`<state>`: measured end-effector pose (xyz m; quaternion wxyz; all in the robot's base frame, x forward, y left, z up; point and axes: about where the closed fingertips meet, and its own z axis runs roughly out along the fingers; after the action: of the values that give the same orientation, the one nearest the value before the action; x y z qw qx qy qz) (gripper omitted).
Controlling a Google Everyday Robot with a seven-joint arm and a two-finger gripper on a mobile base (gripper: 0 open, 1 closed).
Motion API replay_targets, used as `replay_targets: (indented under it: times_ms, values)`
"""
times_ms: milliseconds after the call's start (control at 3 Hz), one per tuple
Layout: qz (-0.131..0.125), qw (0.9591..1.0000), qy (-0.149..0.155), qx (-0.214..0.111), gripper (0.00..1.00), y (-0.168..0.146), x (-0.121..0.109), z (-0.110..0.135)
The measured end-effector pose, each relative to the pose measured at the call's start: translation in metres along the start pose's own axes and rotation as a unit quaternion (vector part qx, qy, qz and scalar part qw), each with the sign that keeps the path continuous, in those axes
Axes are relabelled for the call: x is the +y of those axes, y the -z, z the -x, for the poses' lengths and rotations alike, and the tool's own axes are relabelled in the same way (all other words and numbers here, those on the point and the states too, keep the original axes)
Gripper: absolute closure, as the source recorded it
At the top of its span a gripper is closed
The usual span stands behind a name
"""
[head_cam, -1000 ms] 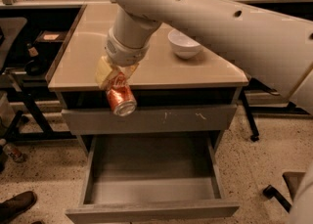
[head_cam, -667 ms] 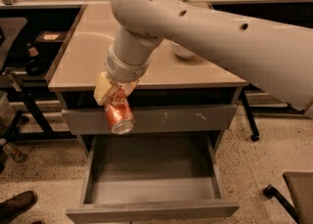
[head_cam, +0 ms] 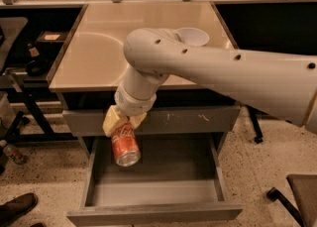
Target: Place coke can into middle drawer
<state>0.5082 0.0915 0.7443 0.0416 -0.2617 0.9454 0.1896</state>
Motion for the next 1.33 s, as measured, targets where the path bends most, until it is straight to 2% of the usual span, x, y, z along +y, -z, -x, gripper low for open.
replay_targets:
  times_ms: [667, 1333]
  values:
    - [0.024, 0.9983, -0.051, 0.017, 1.0, -0.07, -0.042, -0.012]
    - [0.025, 0.9978, -0.059, 0.02, 1.0, -0.079, -0.043, -0.017]
